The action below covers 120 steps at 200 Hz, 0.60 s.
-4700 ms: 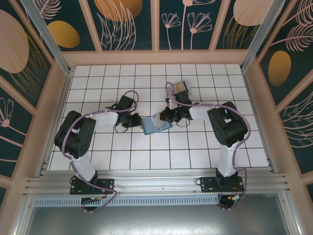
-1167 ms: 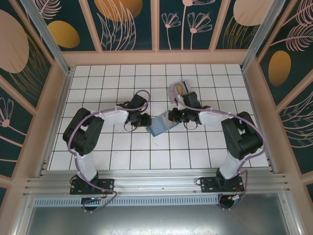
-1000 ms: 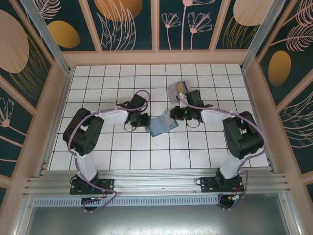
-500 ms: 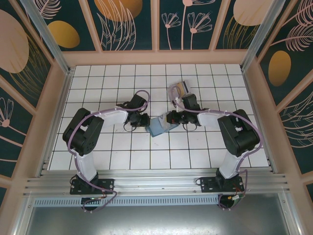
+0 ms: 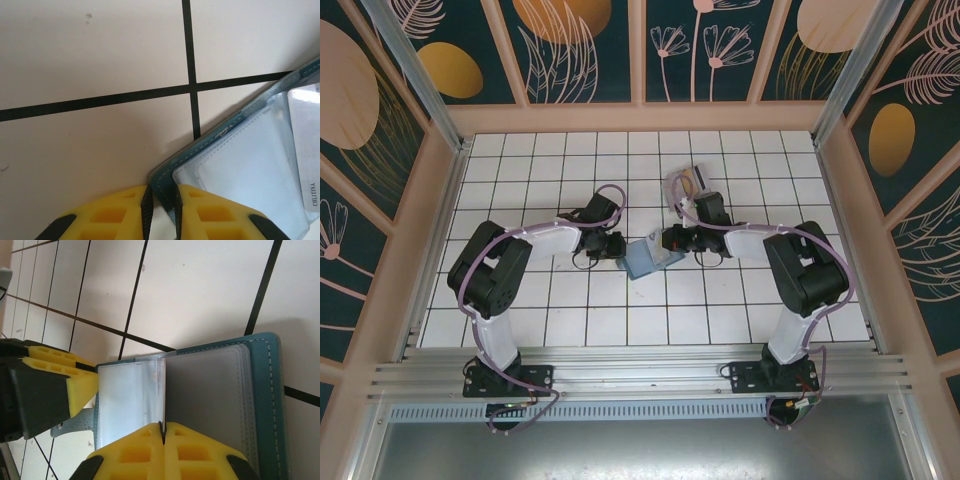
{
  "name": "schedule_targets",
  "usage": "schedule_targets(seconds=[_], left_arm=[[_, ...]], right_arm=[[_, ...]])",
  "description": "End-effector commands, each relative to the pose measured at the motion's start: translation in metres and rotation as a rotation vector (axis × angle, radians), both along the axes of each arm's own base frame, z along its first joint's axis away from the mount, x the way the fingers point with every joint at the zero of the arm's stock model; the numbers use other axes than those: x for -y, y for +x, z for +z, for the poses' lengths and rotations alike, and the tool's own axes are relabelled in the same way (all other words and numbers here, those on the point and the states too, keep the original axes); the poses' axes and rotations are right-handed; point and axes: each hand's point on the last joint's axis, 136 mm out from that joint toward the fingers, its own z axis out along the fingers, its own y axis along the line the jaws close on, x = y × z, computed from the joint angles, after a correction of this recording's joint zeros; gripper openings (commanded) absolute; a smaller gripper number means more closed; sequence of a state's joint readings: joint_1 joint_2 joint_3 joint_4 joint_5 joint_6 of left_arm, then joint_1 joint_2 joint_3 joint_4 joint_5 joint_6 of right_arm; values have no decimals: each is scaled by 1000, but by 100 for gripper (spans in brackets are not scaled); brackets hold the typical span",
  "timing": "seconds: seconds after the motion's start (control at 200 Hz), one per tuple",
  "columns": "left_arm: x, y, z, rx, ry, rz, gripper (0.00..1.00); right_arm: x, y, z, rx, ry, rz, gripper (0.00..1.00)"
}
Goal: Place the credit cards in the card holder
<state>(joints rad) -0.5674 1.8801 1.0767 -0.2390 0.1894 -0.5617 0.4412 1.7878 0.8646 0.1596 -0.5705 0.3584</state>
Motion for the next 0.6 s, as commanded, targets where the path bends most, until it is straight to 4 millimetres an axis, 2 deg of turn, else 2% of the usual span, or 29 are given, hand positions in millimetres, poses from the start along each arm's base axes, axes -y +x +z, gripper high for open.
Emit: schedule_targets(seconds=[0.0,0.23,0.596], left_arm=[[-19,-32,-51,-140,102,-8,23],[-19,-32,-53,-142,104,-10,22],[-17,-31,-56,-150,92,-7,20]], right_arm=[[-6,-6,-10,-25,10,15,2],[-15,-23,-8,-89,69,56,2],[-8,-38,-16,-188,27,24,2]])
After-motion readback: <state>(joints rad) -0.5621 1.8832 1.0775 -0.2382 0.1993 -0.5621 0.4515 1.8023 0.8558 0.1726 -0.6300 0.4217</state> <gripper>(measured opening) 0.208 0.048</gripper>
